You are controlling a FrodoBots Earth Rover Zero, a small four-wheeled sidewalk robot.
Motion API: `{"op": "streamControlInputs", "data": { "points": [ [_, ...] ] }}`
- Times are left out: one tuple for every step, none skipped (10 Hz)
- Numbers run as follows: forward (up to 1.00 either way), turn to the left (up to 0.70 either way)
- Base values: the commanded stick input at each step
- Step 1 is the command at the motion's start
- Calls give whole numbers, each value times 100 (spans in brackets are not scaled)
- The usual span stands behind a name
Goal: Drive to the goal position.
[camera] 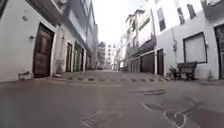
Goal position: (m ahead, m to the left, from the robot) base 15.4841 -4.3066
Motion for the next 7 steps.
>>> {"op": "streamControlInputs", "data": {
  "points": [
    [100, 0],
    [100, 0],
    [100, 0],
    [100, 0],
    [100, 0],
    [100, 0],
    [100, 0]
  ]
}}
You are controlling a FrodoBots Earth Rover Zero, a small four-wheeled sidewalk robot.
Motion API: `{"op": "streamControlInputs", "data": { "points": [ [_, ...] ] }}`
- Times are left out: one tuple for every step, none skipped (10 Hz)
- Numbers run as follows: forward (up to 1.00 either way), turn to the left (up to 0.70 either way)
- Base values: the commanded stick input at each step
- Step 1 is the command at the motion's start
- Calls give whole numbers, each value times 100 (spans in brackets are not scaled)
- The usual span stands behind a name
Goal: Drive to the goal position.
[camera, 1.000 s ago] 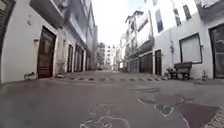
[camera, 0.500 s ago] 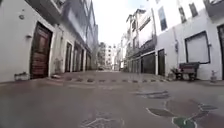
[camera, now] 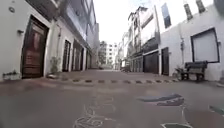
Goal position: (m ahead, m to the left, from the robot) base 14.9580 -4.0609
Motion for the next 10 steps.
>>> {"op": "streamControlInputs", "data": {
  "points": [
    [100, 0],
    [100, 0],
    [100, 0],
    [100, 0],
    [100, 0],
    [100, 0],
    [100, 0],
    [100, 0],
    [100, 0],
    [100, 0]
  ]
}}
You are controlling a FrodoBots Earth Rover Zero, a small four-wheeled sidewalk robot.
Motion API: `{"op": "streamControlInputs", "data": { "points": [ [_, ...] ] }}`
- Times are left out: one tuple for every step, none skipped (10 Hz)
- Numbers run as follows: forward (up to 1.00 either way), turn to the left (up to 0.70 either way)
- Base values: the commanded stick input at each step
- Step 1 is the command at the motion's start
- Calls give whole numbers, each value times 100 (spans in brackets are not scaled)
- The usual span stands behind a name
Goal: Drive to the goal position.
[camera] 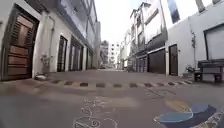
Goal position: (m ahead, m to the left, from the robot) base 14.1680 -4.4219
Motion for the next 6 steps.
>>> {"op": "streamControlInputs", "data": {
  "points": [
    [100, 0],
    [100, 0],
    [100, 0],
    [100, 0],
    [100, 0],
    [100, 0]
  ]
}}
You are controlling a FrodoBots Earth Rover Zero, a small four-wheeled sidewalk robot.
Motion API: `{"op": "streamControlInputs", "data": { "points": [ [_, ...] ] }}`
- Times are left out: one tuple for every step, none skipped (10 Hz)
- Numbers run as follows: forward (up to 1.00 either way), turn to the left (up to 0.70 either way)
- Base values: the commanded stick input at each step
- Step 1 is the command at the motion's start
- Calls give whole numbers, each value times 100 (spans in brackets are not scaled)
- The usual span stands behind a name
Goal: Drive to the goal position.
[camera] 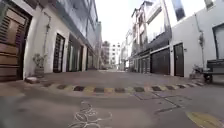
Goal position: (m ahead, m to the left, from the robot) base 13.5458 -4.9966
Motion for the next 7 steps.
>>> {"op": "streamControlInputs", "data": {
  "points": [
    [100, 0],
    [100, 0],
    [100, 0],
    [100, 0],
    [100, 0],
    [100, 0],
    [100, 0]
  ]
}}
